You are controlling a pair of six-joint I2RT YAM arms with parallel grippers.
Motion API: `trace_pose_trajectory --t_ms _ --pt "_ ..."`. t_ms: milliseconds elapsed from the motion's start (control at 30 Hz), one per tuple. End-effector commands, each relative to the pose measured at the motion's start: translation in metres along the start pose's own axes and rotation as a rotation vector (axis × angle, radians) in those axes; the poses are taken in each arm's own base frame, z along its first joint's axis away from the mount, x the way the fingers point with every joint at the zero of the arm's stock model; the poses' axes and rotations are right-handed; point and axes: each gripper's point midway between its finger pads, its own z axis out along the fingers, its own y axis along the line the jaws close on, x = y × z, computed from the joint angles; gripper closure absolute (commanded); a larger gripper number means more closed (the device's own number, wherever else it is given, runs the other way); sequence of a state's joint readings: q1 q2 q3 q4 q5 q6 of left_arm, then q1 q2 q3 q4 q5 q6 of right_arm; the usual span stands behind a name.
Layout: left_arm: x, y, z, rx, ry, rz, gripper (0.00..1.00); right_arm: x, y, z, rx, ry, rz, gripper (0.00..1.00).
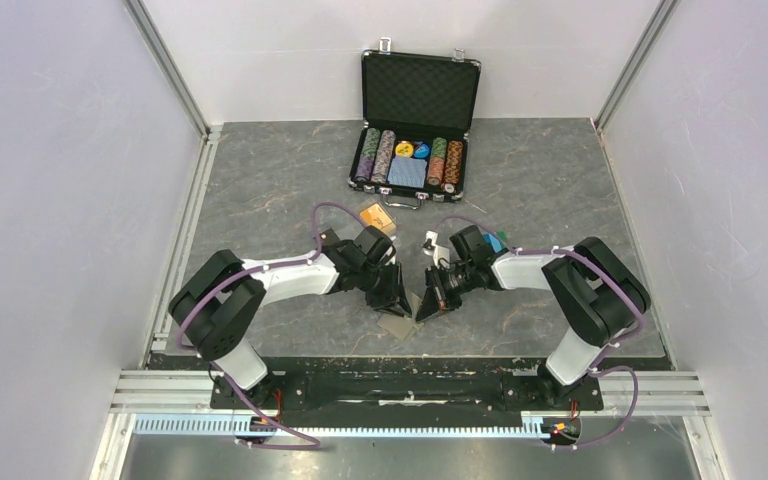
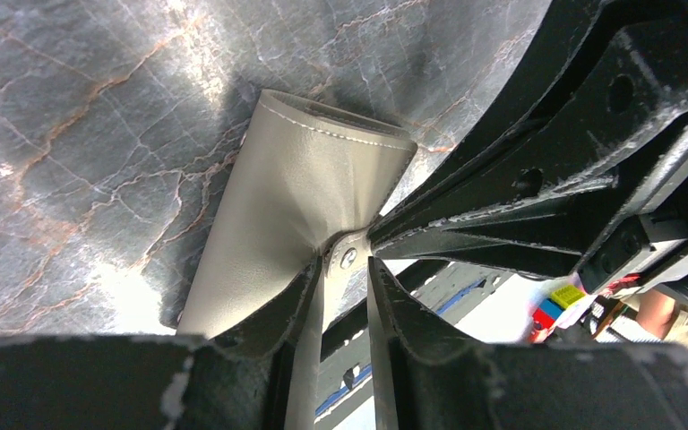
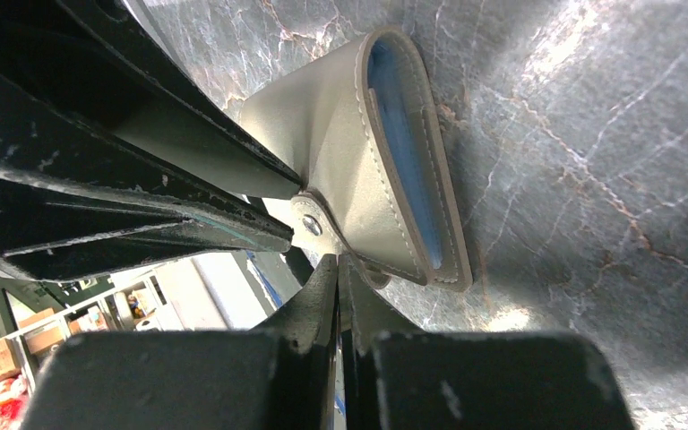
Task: Put the credit cards into the card holder
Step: Close the card holder at the center of the board.
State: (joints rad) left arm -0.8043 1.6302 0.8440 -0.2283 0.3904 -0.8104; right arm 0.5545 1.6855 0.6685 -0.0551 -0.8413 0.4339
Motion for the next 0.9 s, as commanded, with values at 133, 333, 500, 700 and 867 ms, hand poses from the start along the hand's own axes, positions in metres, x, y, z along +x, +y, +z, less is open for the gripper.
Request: trace_pose_trajectory --t_ms 133,333,500,700,867 --pt "0.001 -0.004 0.006 0.019 0.035 0.023 0.80 -0.008 -0.007 0.003 0.040 -0.007 -0.037 1.00" --pt "-0.004 -0.010 0.003 0.029 0.016 0.030 0.98 -0.010 -0.004 0.001 0.040 -0.017 -0.047 1.00" --pt "-0.013 -0.017 -0.005 0.008 -0.008 0.059 0.98 -0.019 0.006 -0.003 0.021 -0.053 -0.088 1.00" --pt "-0.021 -0.019 -0.014 -0.031 -0.040 0.082 0.98 -0.030 0.018 -0.007 -0.003 -0.101 -0.110 1.00" --pt "-0.019 -0.011 -0.012 -0.072 -0.027 0.088 0.98 -0.032 0.017 -0.005 -0.014 -0.108 -0.113 1.00"
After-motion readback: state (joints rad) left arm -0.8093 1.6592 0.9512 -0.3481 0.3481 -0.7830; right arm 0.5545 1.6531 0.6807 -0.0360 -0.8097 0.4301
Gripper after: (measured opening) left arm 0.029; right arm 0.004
